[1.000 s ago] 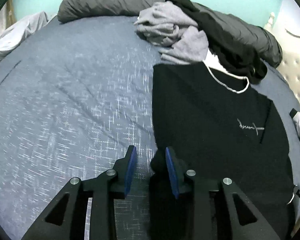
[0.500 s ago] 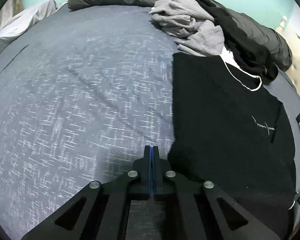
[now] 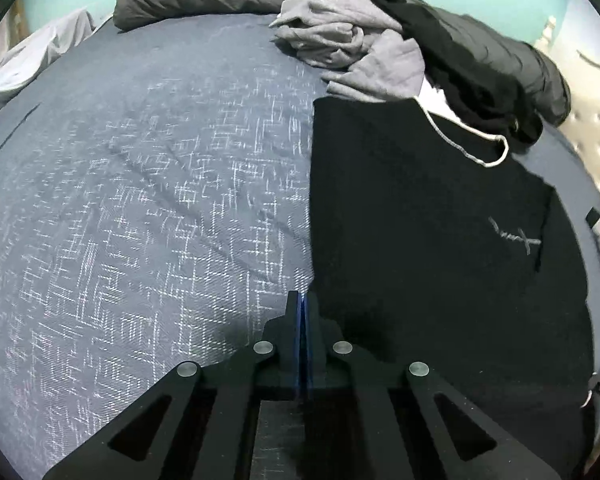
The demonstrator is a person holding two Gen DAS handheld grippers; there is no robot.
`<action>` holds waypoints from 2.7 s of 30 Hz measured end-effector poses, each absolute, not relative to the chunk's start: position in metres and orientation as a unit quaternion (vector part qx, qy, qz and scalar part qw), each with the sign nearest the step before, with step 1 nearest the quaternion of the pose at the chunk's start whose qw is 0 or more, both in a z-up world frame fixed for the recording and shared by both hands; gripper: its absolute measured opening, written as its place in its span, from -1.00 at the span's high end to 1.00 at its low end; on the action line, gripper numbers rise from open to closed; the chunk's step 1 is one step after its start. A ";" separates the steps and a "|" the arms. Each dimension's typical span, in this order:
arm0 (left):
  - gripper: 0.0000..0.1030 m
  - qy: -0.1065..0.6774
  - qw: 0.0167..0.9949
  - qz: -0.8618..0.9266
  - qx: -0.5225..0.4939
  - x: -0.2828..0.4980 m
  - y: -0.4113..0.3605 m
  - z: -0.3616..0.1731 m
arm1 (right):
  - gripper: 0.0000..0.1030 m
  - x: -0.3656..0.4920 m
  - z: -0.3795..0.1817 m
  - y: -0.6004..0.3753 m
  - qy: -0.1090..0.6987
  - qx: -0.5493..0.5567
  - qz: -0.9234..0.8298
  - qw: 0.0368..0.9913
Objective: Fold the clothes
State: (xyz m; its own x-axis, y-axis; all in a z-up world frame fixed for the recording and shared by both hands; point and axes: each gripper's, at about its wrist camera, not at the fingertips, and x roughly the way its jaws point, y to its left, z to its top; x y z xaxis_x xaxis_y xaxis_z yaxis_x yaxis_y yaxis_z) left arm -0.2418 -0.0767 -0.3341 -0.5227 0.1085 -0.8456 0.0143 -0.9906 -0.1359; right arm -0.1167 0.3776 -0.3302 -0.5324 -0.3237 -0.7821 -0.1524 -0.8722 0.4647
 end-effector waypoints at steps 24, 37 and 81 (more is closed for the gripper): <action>-0.02 -0.074 0.085 0.834 -0.540 -0.062 -0.097 -0.271 | 0.17 -0.044 -0.304 0.398 -0.223 0.545 -0.807 0.044; -0.02 -0.089 0.124 0.793 -0.590 0.016 -0.089 -0.296 | 0.10 0.033 -0.304 0.406 -0.241 0.588 -0.769 0.073; 0.88 -0.117 0.211 0.778 -0.581 0.069 -0.074 -0.291 | 0.89 0.054 -0.273 0.375 -0.182 0.570 -0.792 0.121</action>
